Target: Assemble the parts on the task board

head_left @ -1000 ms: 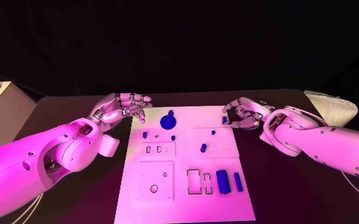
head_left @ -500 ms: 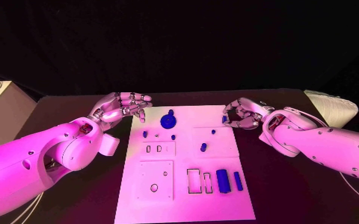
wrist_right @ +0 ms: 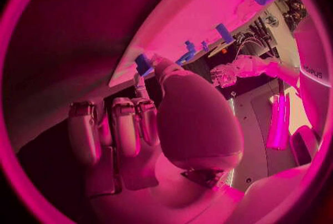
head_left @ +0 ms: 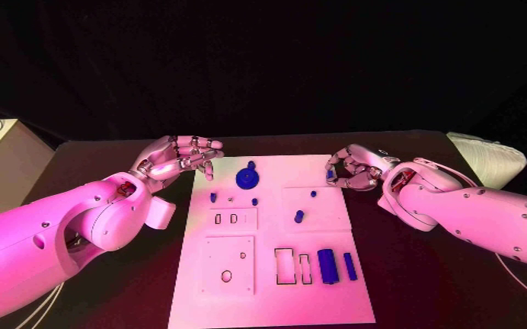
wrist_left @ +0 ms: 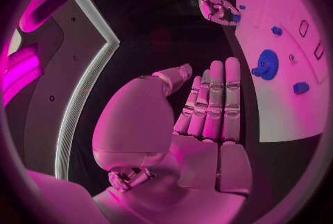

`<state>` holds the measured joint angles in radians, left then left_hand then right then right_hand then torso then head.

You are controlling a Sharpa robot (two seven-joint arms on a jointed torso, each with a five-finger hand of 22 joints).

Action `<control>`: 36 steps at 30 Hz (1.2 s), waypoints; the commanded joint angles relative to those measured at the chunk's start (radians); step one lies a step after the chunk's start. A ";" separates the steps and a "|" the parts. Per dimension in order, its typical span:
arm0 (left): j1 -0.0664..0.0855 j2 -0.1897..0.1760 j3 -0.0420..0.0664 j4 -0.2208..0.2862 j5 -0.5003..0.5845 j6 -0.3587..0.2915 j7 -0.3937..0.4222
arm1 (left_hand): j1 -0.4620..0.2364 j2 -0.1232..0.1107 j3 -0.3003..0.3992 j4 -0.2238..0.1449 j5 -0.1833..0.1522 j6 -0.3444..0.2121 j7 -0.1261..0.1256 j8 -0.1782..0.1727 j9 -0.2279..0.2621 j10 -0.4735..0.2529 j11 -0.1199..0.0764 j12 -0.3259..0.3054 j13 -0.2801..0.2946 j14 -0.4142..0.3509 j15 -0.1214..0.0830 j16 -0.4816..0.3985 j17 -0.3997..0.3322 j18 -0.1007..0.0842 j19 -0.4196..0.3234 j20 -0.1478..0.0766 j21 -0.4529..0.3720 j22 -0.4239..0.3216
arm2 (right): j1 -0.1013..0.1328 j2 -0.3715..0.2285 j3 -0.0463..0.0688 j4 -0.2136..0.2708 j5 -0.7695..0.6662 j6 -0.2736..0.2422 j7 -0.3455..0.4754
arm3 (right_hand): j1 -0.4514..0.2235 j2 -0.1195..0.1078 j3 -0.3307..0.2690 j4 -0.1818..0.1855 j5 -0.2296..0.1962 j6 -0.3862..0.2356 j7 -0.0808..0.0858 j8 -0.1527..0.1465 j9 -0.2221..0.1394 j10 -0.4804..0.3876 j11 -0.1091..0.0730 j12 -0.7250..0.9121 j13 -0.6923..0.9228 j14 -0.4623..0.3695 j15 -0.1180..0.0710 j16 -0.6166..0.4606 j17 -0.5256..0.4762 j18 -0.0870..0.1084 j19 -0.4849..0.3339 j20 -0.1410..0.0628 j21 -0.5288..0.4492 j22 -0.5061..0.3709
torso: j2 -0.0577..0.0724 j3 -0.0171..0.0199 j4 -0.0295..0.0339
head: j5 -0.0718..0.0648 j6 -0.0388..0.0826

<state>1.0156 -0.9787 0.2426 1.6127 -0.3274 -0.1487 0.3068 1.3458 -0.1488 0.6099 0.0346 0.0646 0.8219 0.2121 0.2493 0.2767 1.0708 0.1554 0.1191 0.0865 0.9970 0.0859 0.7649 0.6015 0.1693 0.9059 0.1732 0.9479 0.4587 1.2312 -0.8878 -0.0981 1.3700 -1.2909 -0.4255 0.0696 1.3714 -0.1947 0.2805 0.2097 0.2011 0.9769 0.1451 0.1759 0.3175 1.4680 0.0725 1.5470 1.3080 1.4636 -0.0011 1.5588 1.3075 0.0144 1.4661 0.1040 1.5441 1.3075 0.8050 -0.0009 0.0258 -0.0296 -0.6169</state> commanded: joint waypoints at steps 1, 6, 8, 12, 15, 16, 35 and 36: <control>0.000 0.000 0.001 0.003 -0.002 0.017 0.006 | -0.002 0.000 0.005 -0.001 -0.002 -0.005 0.022 -0.001 0.001 -0.001 0.004 0.004 0.001 -0.005 -0.005 0.003 -0.001 0.016 -0.004 -0.002 0.007 0.000 | -0.001 0.001 0.000 0.001 -0.011 0.012 -0.001 | 0.003 0.006 0.005 0.001 -0.003 0.008 0.002 0.003 0.001 0.084 -0.007 0.003 0.247 0.102 -0.007 0.002 0.243 -0.008 0.094 -0.008 0.005 0.242 | 0.001 0.0003 0.0003 | 0.000 0.000; 0.000 0.001 0.001 0.002 -0.004 0.018 0.006 | -0.002 0.000 0.005 -0.001 -0.002 -0.005 0.022 -0.001 0.001 -0.001 0.004 0.004 0.001 -0.005 -0.005 0.003 -0.001 0.016 -0.004 -0.002 0.007 0.000 | -0.001 0.002 0.000 0.001 -0.012 0.015 -0.003 | 0.003 0.006 0.005 0.001 -0.003 0.008 0.002 0.003 0.001 0.084 -0.007 0.003 0.247 0.102 -0.007 0.002 0.243 -0.008 0.094 -0.008 0.005 0.242 | 0.001 0.0001 -0.0002 | 0.000 -0.002; -0.001 0.003 0.001 0.000 -0.004 0.019 0.006 | -0.002 0.000 0.005 -0.001 -0.002 -0.005 0.022 -0.001 0.001 -0.001 0.004 0.004 0.001 -0.005 -0.005 0.003 -0.001 0.016 -0.004 -0.002 0.007 0.000 | -0.001 0.002 0.000 0.001 -0.012 0.016 -0.004 | 0.004 0.007 0.006 0.000 -0.002 0.009 0.001 0.004 0.001 0.084 -0.007 0.004 0.247 0.102 -0.007 0.002 0.244 -0.008 0.095 -0.008 0.006 0.243 | 0.001 -0.0001 -0.0005 | -0.001 -0.002; -0.003 0.007 0.001 -0.004 -0.005 0.020 0.006 | -0.002 0.000 0.005 -0.001 -0.002 -0.005 0.022 -0.001 0.001 -0.001 0.004 0.004 0.001 -0.005 -0.005 0.003 -0.001 0.016 -0.004 -0.002 0.007 0.000 | -0.001 0.002 0.000 0.000 -0.012 0.019 -0.005 | 0.004 0.007 0.006 0.000 -0.002 0.009 0.001 0.004 0.001 0.084 -0.007 0.004 0.247 0.102 -0.007 0.002 0.244 -0.008 0.095 -0.008 0.006 0.243 | 0.002 -0.0010 -0.0013 | -0.004 -0.004; -0.006 0.008 0.001 -0.004 -0.005 0.021 0.007 | -0.003 0.000 0.005 -0.001 -0.002 -0.007 0.022 -0.002 0.001 -0.003 0.004 0.005 0.002 -0.005 -0.004 0.003 -0.002 0.016 -0.005 -0.002 0.007 0.000 | -0.002 0.002 0.000 -0.001 -0.013 0.021 -0.006 | 0.004 0.007 0.007 0.000 -0.002 0.009 0.001 0.004 0.001 0.084 -0.008 0.004 0.247 0.103 -0.007 0.003 0.246 -0.009 0.095 -0.008 0.008 0.245 | 0.002 -0.0004 -0.0016 | -0.003 -0.005; -0.006 0.008 0.001 -0.004 -0.005 0.021 0.007 | -0.003 0.000 0.005 -0.001 -0.002 -0.007 0.022 -0.002 0.001 -0.003 0.004 0.005 0.002 -0.005 -0.004 0.003 -0.002 0.016 -0.005 -0.002 0.007 0.000 | -0.002 0.002 0.000 -0.001 -0.013 0.021 -0.006 | 0.004 0.007 0.007 0.000 -0.002 0.009 0.001 0.004 0.001 0.084 -0.008 0.004 0.247 0.103 -0.007 0.003 0.246 -0.009 0.095 -0.008 0.008 0.245 | 0.001 0.0002 -0.0013 | -0.003 -0.006; -0.009 0.006 0.001 -0.004 -0.005 0.022 0.006 | -0.003 0.000 0.005 -0.001 -0.002 -0.007 0.022 -0.002 0.001 -0.003 0.004 0.005 0.002 -0.005 -0.004 0.003 -0.002 0.016 -0.005 -0.002 0.007 0.000 | -0.002 0.007 0.000 -0.006 -0.014 0.028 -0.006 | 0.015 0.034 0.041 0.000 -0.002 0.022 -0.007 0.024 0.006 0.084 -0.015 0.003 0.247 0.104 -0.013 0.005 0.250 -0.010 0.098 -0.015 0.012 0.249 | 0.000 0.0012 -0.0012 | -0.002 -0.008; -0.009 0.007 0.001 -0.004 -0.005 0.022 0.006 | -0.003 0.000 0.005 -0.001 -0.002 -0.007 0.022 -0.002 0.001 -0.003 0.004 0.005 0.002 -0.005 -0.004 0.003 -0.002 0.016 -0.005 -0.002 0.007 0.000 | -0.002 0.007 0.000 -0.006 -0.014 0.027 -0.006 | 0.017 0.041 0.048 -0.001 -0.004 0.028 -0.009 0.030 0.008 0.084 -0.017 0.003 0.247 0.104 -0.015 0.006 0.251 -0.010 0.098 -0.016 0.012 0.250 | 0.000 0.0012 -0.0015 | -0.002 -0.009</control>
<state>1.0076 -0.9736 0.2426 1.6074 -0.3289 -0.1453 0.3062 1.3458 -0.1488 0.6099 0.0346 0.0646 0.8218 0.2121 0.2493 0.2764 1.0708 0.1554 0.1191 0.0864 0.9970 0.0859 0.7649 0.6004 0.1694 0.9059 0.1733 0.9516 0.4587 1.2301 -0.8819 -0.0981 1.3637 -1.2952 -0.4106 0.0613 1.3896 -0.1595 0.3255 0.2096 0.2010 1.0009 0.1358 0.2035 0.3241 1.4668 0.0605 1.5469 1.3074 1.4665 -0.0118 1.5588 1.3073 0.0143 1.4662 0.0964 1.5506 1.3079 0.8051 0.0002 0.0258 -0.0318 -0.6252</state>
